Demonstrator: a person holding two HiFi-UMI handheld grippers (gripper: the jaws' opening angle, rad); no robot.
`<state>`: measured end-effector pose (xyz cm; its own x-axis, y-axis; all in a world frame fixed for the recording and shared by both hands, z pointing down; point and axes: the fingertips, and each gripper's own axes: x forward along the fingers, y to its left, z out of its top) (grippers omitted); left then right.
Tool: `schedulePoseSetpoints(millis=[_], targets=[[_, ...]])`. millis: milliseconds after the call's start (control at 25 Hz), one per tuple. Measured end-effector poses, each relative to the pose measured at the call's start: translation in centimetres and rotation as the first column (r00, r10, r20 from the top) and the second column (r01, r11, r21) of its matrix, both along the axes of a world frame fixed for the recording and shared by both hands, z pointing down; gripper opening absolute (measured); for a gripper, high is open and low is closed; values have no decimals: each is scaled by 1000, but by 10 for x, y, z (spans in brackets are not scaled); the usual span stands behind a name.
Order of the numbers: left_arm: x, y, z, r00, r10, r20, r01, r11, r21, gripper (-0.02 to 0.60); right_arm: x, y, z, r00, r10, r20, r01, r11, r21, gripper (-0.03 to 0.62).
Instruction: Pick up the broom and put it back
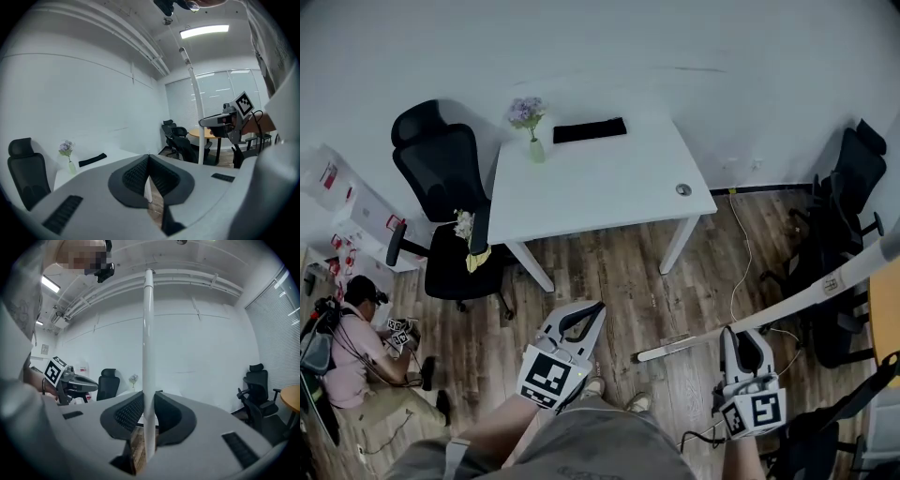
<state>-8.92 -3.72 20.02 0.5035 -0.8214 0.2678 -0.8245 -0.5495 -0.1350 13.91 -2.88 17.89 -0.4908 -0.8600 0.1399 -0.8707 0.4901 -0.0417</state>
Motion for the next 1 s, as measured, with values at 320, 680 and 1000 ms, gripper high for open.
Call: schedulePoseSetpoints(millis=[320, 680, 1000], targets=[[-33, -30, -5, 996, -86, -6, 86, 996, 21, 15, -47, -58, 11, 994, -97, -44, 95, 995, -31, 94], [-81, -67, 22, 992, -126, -28, 126, 992, -6, 15, -106, -120, 42, 981, -155, -116, 146, 986, -81, 94], [-130, -100, 81, 979, -199, -41, 194, 976, -103, 15, -163, -159, 109, 953, -226, -203, 195, 967, -162, 94]])
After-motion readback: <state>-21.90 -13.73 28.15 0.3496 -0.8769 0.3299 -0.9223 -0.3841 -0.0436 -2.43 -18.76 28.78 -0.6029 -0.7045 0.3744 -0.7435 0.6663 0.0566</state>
